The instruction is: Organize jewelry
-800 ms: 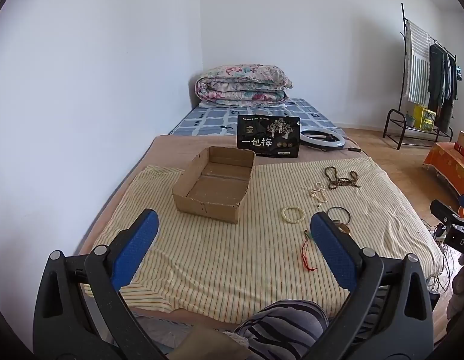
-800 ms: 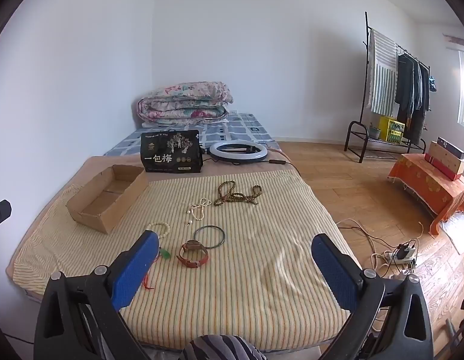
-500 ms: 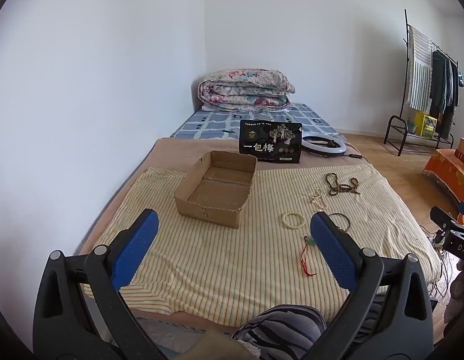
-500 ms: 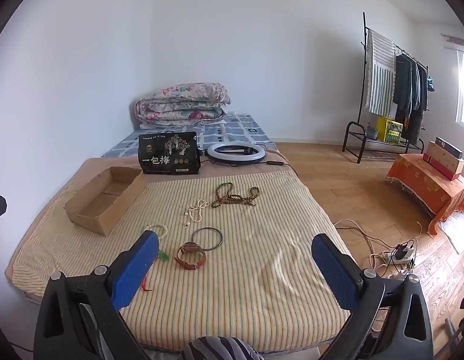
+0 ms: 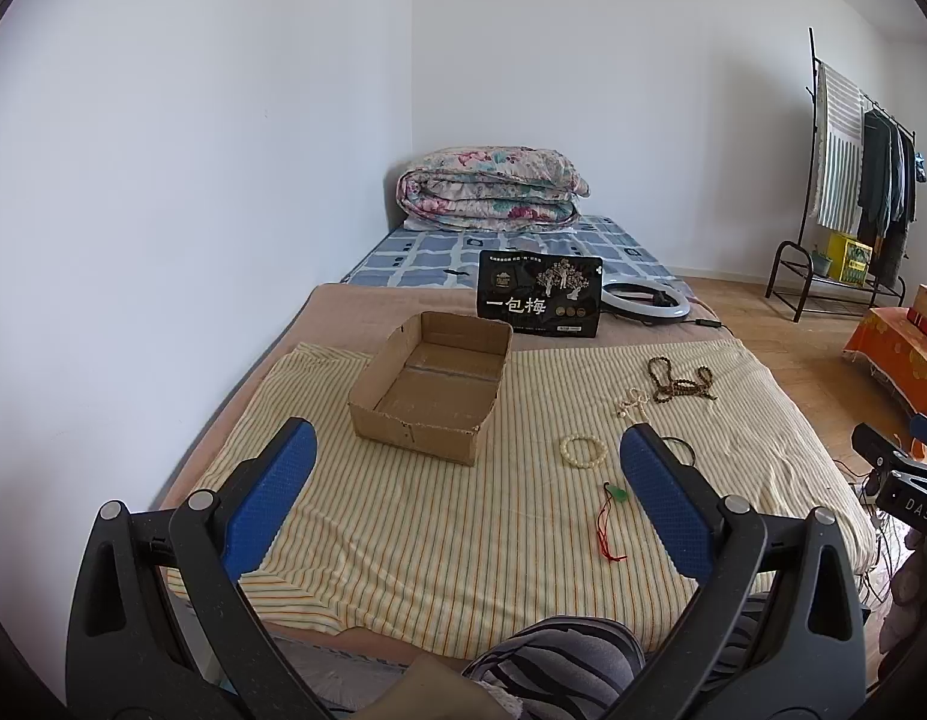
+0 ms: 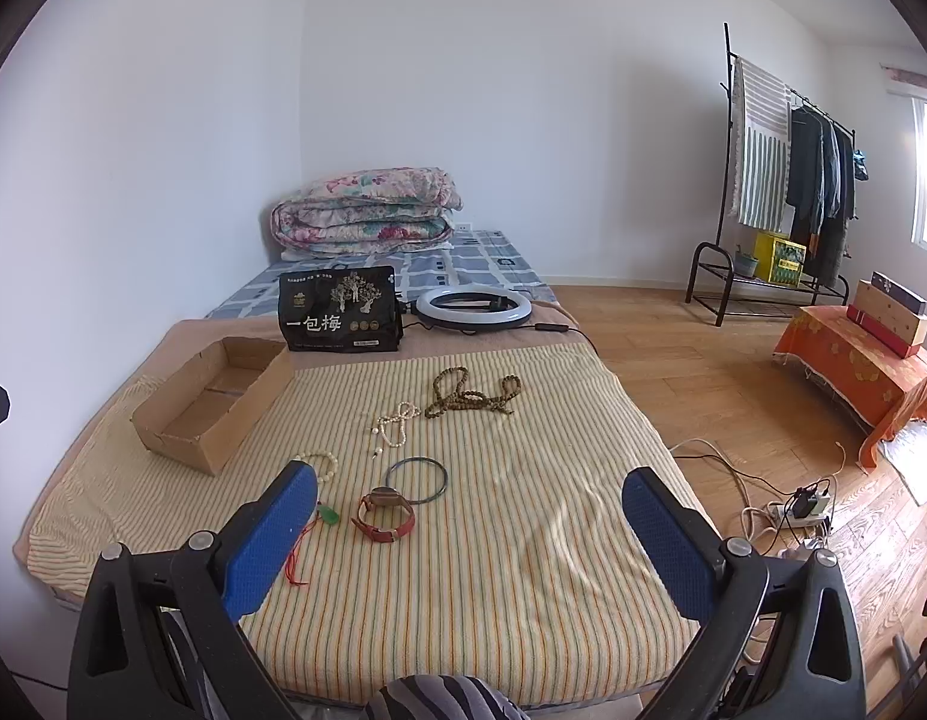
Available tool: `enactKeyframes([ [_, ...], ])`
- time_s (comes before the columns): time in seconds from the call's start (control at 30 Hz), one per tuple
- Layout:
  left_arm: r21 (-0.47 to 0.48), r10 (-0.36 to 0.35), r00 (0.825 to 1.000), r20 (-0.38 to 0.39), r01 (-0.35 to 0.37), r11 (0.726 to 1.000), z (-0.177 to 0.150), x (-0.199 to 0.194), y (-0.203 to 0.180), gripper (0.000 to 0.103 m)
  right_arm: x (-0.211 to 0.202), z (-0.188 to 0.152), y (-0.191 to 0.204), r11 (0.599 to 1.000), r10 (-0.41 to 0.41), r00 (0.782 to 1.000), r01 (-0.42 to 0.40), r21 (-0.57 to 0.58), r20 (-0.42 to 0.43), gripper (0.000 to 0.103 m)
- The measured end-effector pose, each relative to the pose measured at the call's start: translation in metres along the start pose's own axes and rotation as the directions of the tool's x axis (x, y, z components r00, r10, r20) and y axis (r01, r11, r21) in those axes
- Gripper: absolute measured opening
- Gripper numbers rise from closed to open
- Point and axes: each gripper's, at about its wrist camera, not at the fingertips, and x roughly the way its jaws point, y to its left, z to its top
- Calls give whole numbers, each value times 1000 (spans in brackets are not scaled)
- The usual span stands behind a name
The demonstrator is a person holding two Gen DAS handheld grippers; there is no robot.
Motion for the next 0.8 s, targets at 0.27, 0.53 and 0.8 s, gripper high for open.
enactKeyframes([
  [0.27,1,0,1000,-1,0,1000,3,-1,0,103,2,0,1,1000,4,1000,-4,0,-4,103],
  [0.53,0,1,1000,4,-1,1000,2,-2,-1,103,3,0,1,1000,2,1000,-2,0,0,103],
  [0.8,0,3,1000,6,-3,1000,5,-4,-3,103,2,0,1,1000,6,1000,-6,0,0,103],
])
